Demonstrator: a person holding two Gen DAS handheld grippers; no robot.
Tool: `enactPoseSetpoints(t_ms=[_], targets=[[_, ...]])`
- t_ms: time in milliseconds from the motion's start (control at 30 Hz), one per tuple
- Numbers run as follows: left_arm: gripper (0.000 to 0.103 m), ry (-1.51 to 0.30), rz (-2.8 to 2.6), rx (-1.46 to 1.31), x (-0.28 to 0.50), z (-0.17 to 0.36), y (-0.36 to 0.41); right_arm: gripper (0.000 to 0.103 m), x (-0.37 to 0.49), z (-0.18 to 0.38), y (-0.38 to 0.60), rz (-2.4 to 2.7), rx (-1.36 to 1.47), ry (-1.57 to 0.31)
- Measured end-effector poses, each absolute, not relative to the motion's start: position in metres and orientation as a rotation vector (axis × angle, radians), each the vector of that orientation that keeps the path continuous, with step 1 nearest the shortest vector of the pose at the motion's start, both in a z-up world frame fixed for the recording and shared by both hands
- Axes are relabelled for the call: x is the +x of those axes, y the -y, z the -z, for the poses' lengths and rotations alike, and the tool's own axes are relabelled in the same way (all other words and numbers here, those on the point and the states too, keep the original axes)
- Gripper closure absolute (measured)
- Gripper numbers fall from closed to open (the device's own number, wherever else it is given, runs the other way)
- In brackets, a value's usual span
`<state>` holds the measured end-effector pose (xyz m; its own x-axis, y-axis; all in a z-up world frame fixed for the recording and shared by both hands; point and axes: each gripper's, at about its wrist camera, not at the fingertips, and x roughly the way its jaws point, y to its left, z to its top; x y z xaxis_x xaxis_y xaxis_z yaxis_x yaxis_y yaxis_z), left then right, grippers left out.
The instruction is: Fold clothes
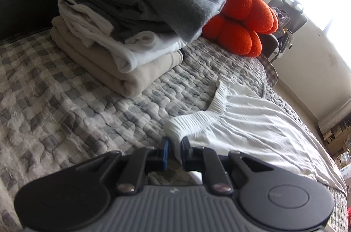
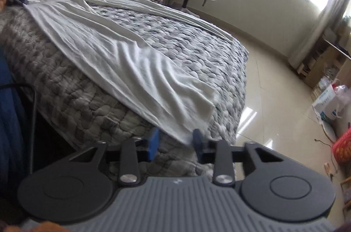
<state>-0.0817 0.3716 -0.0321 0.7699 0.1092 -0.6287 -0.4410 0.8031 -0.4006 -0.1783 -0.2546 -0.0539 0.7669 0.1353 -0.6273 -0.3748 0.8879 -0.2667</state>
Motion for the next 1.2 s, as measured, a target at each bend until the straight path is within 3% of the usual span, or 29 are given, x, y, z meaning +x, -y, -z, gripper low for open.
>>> enactPoseSetpoints(t_ms=[67, 133, 733, 1033, 1200], targets=[[0.092, -0.624, -0.317, -0.555, -0.081, 0.031, -0.371, 0.087, -0.178, 0.054, 0.253, -0.294, -0.4, -0.639], [0.094, -0.619, -0.32, -0.543, -0.081, 0.029, -0.369, 0.103, -0.177, 0.053, 0.254, -0.292, -0.381, -0.641], [0.098, -0.527, -0.284, -0.586, -0.1, -0.004, -0.374, 0.103, -0.212, -0.038, 0.272, -0.153, -0.225, -0.345], [0.098, -0.548, -0.276, -0.595, -0.096, -0.003, -0.375, 0.103, -0.197, -0.02, 0.267, -0.129, -0.26, -0.39], [0.098, -0.525, -0.274, -0.609, -0.095, -0.011, -0.375, 0.103, -0.195, -0.031, 0.271, -0.093, -0.235, -0.325]])
